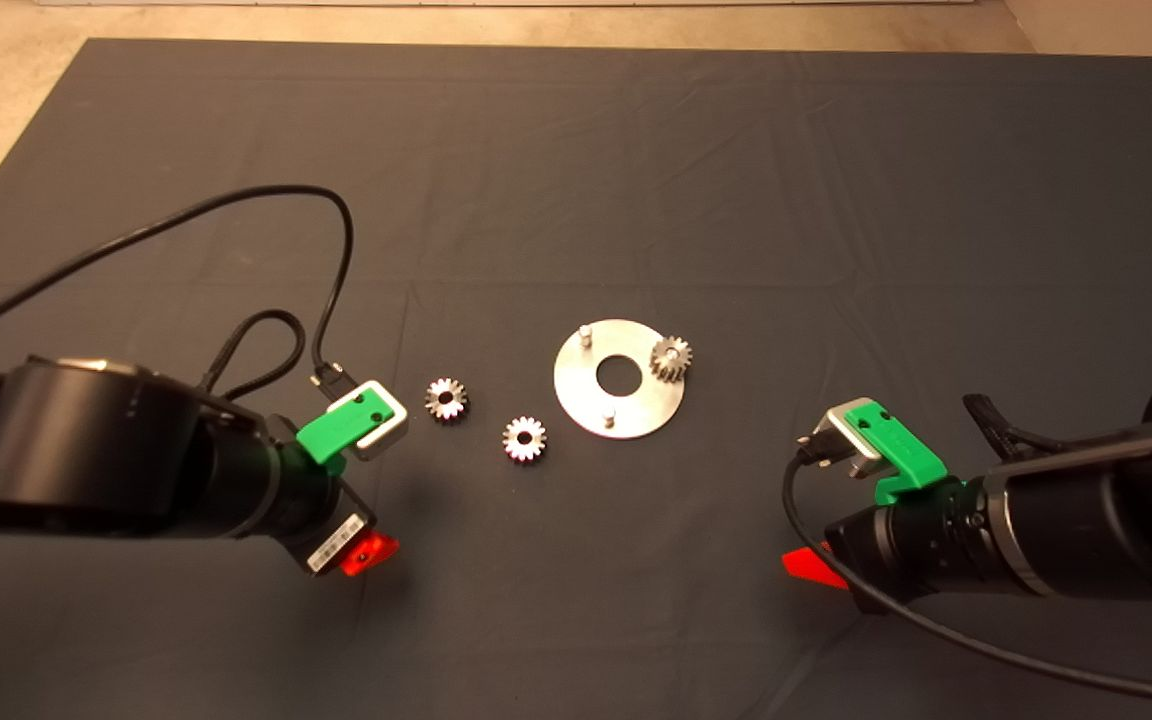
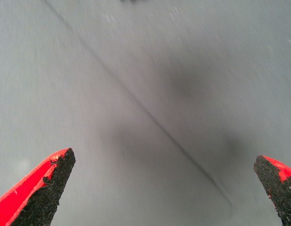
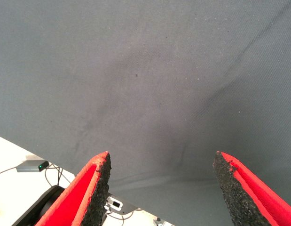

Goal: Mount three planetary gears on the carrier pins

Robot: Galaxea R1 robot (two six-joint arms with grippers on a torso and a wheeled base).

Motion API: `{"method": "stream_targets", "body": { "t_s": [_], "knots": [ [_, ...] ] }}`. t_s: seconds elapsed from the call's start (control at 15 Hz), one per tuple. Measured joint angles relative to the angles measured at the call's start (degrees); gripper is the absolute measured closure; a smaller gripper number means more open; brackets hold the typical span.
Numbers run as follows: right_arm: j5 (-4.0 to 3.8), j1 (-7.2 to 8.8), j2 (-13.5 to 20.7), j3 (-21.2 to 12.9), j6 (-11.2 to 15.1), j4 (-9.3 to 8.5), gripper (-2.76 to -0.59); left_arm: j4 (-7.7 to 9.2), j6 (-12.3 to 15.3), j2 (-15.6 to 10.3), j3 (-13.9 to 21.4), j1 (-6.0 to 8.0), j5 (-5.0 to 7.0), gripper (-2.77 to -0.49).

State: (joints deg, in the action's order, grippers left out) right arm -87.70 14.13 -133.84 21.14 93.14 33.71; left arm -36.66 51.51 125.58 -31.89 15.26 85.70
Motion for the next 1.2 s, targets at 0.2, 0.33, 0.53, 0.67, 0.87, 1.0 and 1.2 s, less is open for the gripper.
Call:
{"method": "stream_targets", "body": {
  "t_s": [0.2, 0.33, 0.53, 0.67, 0.87, 1.0, 1.2],
  "knots": [
    [0.0, -0.02, -0.09, 0.0, 0.24, 0.03, -1.61, -0.2, -1.97, 3.05, -5.82, 0.0, -4.09, -2.76],
    [0.02, 0.0, -0.11, 0.0, 0.35, 0.05, -1.61, -0.22, -2.76, 6.85, -8.43, 0.0, -5.31, -2.76],
    [-0.06, 0.0, 0.05, 0.0, 0.38, 0.06, -1.61, -0.24, -3.32, 8.92, -11.04, -0.02, -6.24, -2.76],
    [-0.01, 0.0, 0.02, 0.0, 0.38, 0.06, -1.61, -0.22, -3.76, 8.83, -11.54, -0.02, -6.35, -2.76],
    [-0.04, -0.02, 0.05, -0.02, 0.38, 0.16, -1.61, -0.24, -4.49, 8.85, -12.63, 0.0, -7.02, -2.76],
    [-0.01, -0.02, 0.02, -0.06, 0.38, 0.16, -1.61, -0.22, -5.56, 8.85, -13.55, -0.02, -8.87, -2.76],
    [-0.01, -0.02, 0.05, -0.11, 0.38, 0.17, -1.61, -0.3, -5.75, 8.85, -14.77, -0.02, -9.63, -2.76]
  ]
}}
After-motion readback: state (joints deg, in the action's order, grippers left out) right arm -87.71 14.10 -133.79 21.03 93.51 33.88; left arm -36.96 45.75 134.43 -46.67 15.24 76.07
